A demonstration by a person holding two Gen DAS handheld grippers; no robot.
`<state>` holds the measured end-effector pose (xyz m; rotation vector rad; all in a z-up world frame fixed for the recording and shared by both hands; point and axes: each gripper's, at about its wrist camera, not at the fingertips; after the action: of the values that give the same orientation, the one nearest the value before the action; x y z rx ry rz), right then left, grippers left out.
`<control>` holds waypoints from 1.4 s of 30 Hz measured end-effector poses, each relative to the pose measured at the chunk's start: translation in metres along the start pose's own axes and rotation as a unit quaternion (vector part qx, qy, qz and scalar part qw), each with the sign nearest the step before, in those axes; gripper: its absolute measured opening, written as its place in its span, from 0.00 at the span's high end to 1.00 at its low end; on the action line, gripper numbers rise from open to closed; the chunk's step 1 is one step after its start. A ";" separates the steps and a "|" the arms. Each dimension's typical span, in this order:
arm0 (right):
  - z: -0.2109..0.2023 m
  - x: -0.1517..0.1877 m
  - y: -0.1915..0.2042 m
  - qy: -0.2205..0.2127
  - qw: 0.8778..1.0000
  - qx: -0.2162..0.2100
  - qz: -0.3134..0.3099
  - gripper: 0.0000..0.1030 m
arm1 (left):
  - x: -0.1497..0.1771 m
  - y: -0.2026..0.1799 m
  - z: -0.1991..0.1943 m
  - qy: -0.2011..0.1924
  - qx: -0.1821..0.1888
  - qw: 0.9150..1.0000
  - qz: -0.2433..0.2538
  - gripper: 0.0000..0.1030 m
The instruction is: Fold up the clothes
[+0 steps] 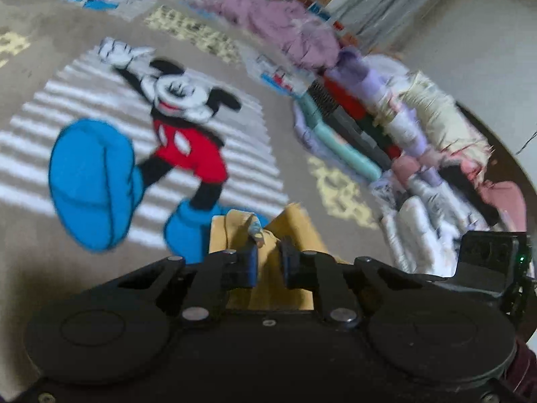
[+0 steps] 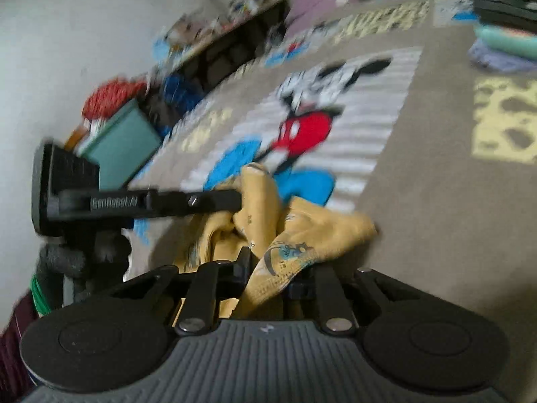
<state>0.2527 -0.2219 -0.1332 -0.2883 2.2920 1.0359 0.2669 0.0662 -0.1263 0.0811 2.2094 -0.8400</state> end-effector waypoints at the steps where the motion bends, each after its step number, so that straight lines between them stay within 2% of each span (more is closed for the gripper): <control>1: -0.008 -0.004 -0.002 -0.022 1.000 -0.001 0.006 0.83 | -0.003 0.001 -0.001 -0.010 0.003 1.000 0.002 0.90; 4: -0.028 -0.019 -0.004 -0.088 0.996 0.009 0.011 0.94 | -0.012 0.007 -0.005 -0.032 -0.002 0.999 0.004 0.92; 7: -0.034 -0.039 -0.008 -0.126 0.992 0.021 0.009 0.94 | -0.022 0.012 -0.008 -0.067 -0.004 0.998 0.021 0.98; 12: -0.026 -0.065 -0.016 -0.144 0.989 0.047 0.003 0.94 | -0.045 0.021 0.001 -0.093 -0.015 0.994 0.052 0.98; 19: -0.009 -0.082 -0.026 -0.158 0.983 0.097 -0.002 0.95 | -0.055 0.041 0.016 -0.083 -0.056 0.993 0.054 0.98; 22: 0.000 -0.084 -0.034 -0.161 0.980 0.119 0.002 0.95 | -0.055 0.048 0.021 -0.071 -0.087 0.992 0.048 0.98; 24: 0.009 -0.083 -0.041 -0.145 0.980 0.138 0.010 0.94 | -0.054 0.052 0.028 -0.055 -0.126 0.989 0.048 0.92; 26: 0.020 -0.081 -0.048 -0.118 0.979 0.166 0.020 0.87 | -0.054 0.058 0.030 -0.037 -0.152 0.987 0.035 0.68; 27: 0.022 -0.079 -0.053 -0.106 0.978 0.174 0.034 0.71 | -0.054 0.062 0.027 -0.036 -0.158 0.987 0.025 0.63; 28: 0.021 -0.074 -0.055 -0.103 0.978 0.177 0.046 0.49 | -0.055 0.065 0.022 -0.042 -0.162 0.986 0.017 0.59; 30: 0.012 -0.065 -0.058 -0.116 0.974 0.180 0.067 0.29 | -0.057 0.068 0.012 -0.049 -0.150 0.987 0.002 0.57; 33: -0.003 -0.055 -0.054 -0.129 0.970 0.192 0.067 0.29 | -0.058 0.069 0.003 -0.052 -0.126 0.991 -0.010 0.55; 36: -0.014 -0.045 -0.044 -0.141 0.968 0.200 0.054 0.29 | -0.056 0.066 0.005 -0.037 -0.111 0.993 -0.010 0.55; 42: -0.021 -0.022 -0.018 -0.146 0.965 0.216 0.009 0.29 | -0.042 0.053 0.029 0.003 -0.123 0.992 0.015 0.56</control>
<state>0.2689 -0.2507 -0.1199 0.0612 2.1773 0.5194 0.3316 0.0986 -0.1412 -0.0041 2.2942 -0.5455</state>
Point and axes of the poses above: each gripper's, at about its wrist camera, not at the fingertips, and z roughly the way its jaws point, y to its left, x to its underside, and after that the axes turned 3 degrees about z, right-handed
